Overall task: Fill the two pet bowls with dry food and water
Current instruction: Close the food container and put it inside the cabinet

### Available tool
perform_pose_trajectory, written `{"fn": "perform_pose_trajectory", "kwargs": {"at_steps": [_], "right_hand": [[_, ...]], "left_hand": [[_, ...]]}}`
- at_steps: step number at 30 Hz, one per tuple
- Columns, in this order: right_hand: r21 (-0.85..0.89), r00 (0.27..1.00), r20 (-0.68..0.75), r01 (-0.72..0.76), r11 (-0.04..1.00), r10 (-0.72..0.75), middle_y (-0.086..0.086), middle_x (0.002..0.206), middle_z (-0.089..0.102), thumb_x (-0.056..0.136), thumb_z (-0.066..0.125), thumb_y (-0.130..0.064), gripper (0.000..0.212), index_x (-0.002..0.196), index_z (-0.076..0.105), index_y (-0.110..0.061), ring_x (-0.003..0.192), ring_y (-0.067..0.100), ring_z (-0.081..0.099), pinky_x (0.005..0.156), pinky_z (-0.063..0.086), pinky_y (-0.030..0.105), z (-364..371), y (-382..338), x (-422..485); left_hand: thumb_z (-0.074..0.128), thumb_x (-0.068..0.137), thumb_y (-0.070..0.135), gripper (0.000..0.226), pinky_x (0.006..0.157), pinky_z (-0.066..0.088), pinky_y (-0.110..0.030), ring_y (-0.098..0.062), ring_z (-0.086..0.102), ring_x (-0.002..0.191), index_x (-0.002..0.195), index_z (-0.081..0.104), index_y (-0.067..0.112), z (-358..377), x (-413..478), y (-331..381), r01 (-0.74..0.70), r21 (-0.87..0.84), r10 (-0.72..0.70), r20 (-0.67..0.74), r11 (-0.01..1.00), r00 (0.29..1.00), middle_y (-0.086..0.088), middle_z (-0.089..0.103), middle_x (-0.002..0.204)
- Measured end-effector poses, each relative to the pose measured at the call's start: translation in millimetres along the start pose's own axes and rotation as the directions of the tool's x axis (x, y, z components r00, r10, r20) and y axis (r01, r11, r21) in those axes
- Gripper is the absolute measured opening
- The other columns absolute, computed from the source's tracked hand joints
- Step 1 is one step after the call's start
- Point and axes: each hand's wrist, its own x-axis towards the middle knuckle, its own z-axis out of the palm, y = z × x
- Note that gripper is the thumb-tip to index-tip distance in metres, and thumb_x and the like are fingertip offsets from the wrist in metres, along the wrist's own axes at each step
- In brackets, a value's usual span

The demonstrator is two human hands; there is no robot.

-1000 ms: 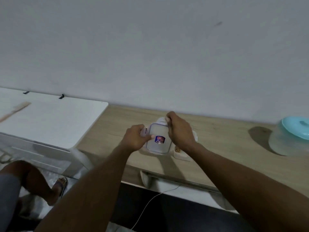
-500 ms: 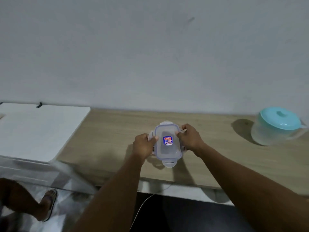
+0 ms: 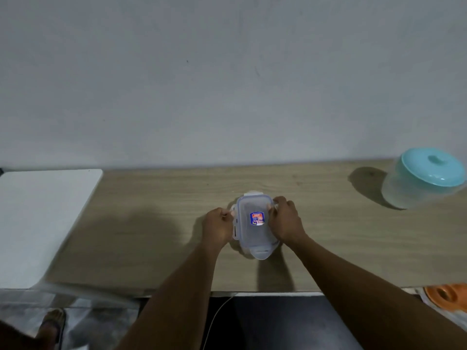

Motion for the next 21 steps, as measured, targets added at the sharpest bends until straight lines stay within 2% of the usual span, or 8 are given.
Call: {"fn": "perform_pose_trajectory", "kwargs": {"at_steps": [2,4,6,7,12,16,19,21], "right_hand": [[0.016,1.0,-0.004,0.006,1.0,-0.006,0.018,0.123,0.054,0.105,0.041,-0.03,0.033,0.128,0.05,-0.008,0.105,0.038,0.06,0.087,0.05,0.045,7,3,-5],[0.04,1.0,-0.016,0.009,0.999,-0.009,0.016,0.12,0.056,0.105,0.041,-0.03,0.032,0.127,0.05,-0.009,0.103,0.034,0.059,0.082,0.049,0.041,11,4,-11],[0.043,0.999,-0.033,0.012,0.999,-0.01,0.014,0.119,0.056,0.104,0.04,-0.033,0.033,0.126,0.05,-0.011,0.102,0.032,0.059,0.083,0.05,0.042,14,4,-15],[0.029,0.999,-0.038,0.014,0.999,-0.013,0.014,0.118,0.056,0.104,0.039,-0.034,0.033,0.126,0.05,-0.012,0.102,0.033,0.06,0.084,0.051,0.044,14,4,-16],[-0.128,0.996,-0.071,0.038,0.991,-0.048,0.017,0.117,0.053,0.105,0.039,-0.036,0.036,0.13,0.054,-0.014,0.109,0.037,0.052,0.085,0.045,0.042,9,8,-12],[-0.169,0.997,-0.069,0.023,0.985,-0.035,0.019,0.117,0.055,0.103,0.045,-0.036,0.036,0.128,0.061,-0.016,0.113,0.036,0.049,0.085,0.043,0.039,4,9,-3],[-0.049,0.999,-0.039,0.03,0.998,-0.032,0.019,0.113,0.062,0.103,0.046,-0.032,0.033,0.124,0.064,-0.014,0.098,0.03,0.054,0.076,0.04,0.033,6,8,1],[-0.025,0.998,-0.048,0.037,0.999,-0.038,0.019,0.109,0.064,0.103,0.047,-0.03,0.032,0.122,0.065,-0.012,0.093,0.03,0.057,0.074,0.038,0.031,7,8,1]], "left_hand": [[0.063,0.095,0.023,0.016,0.077,0.061,-0.044,-0.028,0.072,0.082,0.095,0.072,0.009,0,-6,3,-0.001,0.015,0.001,-0.006,1.0,1.0,-0.008,0.074,0.09],[0.062,0.096,0.022,0.015,0.07,0.058,-0.028,-0.022,0.069,0.08,0.1,0.07,0.01,2,-8,0,-0.01,0.014,0.011,-0.03,1.0,0.999,-0.004,0.073,0.091],[0.061,0.096,0.023,0.013,0.058,0.041,-0.008,-0.014,0.062,0.079,0.101,0.067,0.013,4,-13,-1,-0.051,0.084,0.056,-0.065,0.995,0.996,0.003,0.07,0.092],[0.062,0.095,0.025,0.013,0.057,0.038,-0.009,-0.012,0.061,0.079,0.101,0.067,0.014,6,-16,-2,-0.08,0.092,0.088,-0.078,0.992,0.993,0.003,0.07,0.092],[0.073,0.086,0.041,0.029,0.063,0.051,-0.034,-0.016,0.063,0.065,0.072,0.062,0.018,15,-19,-7,-0.141,0.04,0.143,-0.045,0.989,0.989,-0.003,0.068,0.069],[0.079,0.083,0.028,0.043,0.05,0.038,-0.024,-0.012,0.04,0.05,0.052,0.051,0.014,10,-8,-2,-0.097,0.054,0.096,0.018,0.994,0.995,0.001,0.045,0.049],[0.081,0.08,0.03,0.038,0.044,0.034,-0.014,-0.013,0.041,0.05,0.063,0.066,-0.001,6,-1,2,-0.039,0.077,0.036,0.045,0.996,0.998,-0.004,0.049,0.053],[0.084,0.078,0.032,0.032,0.061,0.05,-0.022,-0.019,0.058,0.059,0.08,0.078,0.0,5,1,4,-0.016,0.055,0.012,0.065,0.998,0.998,-0.015,0.069,0.068]]}}
